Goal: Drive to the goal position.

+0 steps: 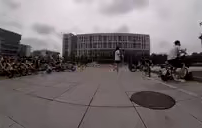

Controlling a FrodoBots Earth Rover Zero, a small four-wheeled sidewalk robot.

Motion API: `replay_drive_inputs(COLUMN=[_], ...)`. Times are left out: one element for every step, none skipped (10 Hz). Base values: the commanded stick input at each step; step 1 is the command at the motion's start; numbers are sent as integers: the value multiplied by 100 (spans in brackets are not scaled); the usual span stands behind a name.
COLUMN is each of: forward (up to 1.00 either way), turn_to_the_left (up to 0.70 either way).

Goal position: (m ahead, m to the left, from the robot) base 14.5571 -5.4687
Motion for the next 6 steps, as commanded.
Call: replay_drive_inputs(forward=[60, 60, 60, 60, 60, 60], turn_to_the_left=[1, 1, 1, 1, 1, 1])
